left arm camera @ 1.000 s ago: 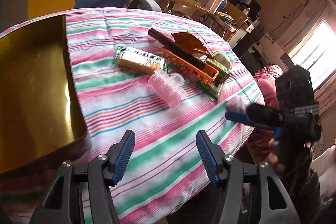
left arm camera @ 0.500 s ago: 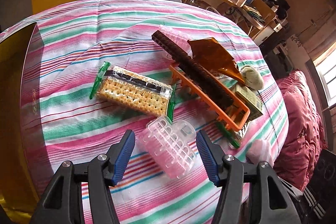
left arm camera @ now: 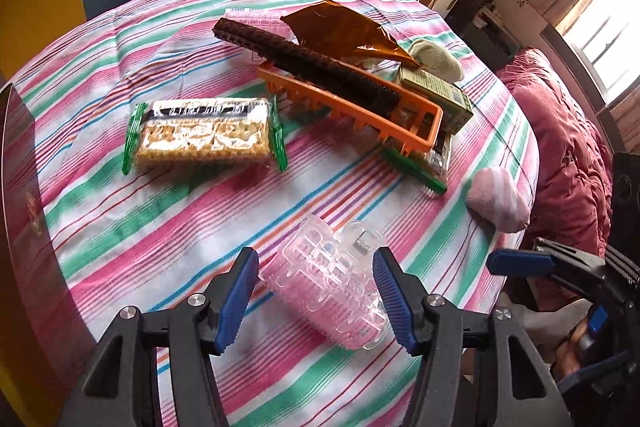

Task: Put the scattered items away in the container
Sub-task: 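Close the left tool on the pink hair curler, then grasp the pink rolled sock with the right tool while the left tool holds the curler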

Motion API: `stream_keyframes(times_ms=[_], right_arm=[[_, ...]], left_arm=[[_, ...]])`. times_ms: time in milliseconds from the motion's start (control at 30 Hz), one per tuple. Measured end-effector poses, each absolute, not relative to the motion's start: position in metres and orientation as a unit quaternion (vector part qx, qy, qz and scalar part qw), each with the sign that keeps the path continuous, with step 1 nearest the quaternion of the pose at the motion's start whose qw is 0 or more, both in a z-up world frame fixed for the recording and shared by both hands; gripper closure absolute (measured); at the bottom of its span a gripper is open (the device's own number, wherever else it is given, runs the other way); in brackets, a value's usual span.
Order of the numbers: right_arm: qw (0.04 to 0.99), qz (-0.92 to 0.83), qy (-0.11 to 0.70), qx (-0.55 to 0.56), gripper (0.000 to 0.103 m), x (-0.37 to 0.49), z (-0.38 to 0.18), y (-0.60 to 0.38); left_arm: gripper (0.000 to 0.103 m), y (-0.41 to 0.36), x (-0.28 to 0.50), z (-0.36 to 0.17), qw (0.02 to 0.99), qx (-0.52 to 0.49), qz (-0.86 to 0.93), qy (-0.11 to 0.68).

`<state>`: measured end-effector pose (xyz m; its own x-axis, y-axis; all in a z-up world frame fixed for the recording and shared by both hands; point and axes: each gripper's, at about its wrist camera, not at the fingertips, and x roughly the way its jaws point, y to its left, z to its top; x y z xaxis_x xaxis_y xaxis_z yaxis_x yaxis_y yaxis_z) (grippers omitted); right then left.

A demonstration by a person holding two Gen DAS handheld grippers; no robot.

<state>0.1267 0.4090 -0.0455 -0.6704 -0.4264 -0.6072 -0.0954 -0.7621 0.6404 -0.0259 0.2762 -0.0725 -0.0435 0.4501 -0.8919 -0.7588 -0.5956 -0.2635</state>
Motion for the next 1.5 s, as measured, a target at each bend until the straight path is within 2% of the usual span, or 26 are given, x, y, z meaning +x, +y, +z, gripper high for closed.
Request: stream_keyframes(times_ms=[100,300,400,433,600,767,1000,1167,1500], right_arm=[[0.073,-0.87,-0.294,0.39,0.0,0.133,-0.033,0.409],[-0.06,-0.903,-0.205,0.372,0.0,0.156,-0.014,0.433],[-0.111,-0.897,-0.204,0.377,0.001,0.161,-0.018,0.451],[-0.122,-0.893,-0.204,0.382,0.005,0.161,-0.021,0.455],[-0.144,-0.876,-0.205,0.412,0.019,0.157,-0.037,0.469],[-0.142,-0.866,-0.212,0.43,0.039,0.149,-0.048,0.465],[-0.143,-0.858,-0.218,0.443,0.04,0.14,-0.059,0.465],[-0.157,-0.855,-0.22,0.443,0.053,0.136,-0.065,0.471],[-0.172,-0.865,-0.165,0.442,0.058,0.132,-0.065,0.46]], left_arm=[[0.042,0.26,-0.023,-0.071,0.416,-0.545,0.715,0.137],[0.042,0.241,-0.019,-0.061,0.397,-0.52,0.743,0.139],[0.042,0.234,-0.014,-0.054,0.401,-0.518,0.747,0.115],[0.042,0.234,-0.013,-0.053,0.4,-0.517,0.749,0.11],[0.041,0.232,-0.006,-0.049,0.394,-0.518,0.753,0.098],[0.041,0.225,-0.001,-0.057,0.387,-0.532,0.748,0.086],[0.041,0.22,0.001,-0.062,0.39,-0.549,0.737,0.056],[0.041,0.227,-0.002,-0.069,0.382,-0.562,0.732,0.049],[0.044,0.238,-0.009,-0.076,0.368,-0.563,0.739,0.046]])
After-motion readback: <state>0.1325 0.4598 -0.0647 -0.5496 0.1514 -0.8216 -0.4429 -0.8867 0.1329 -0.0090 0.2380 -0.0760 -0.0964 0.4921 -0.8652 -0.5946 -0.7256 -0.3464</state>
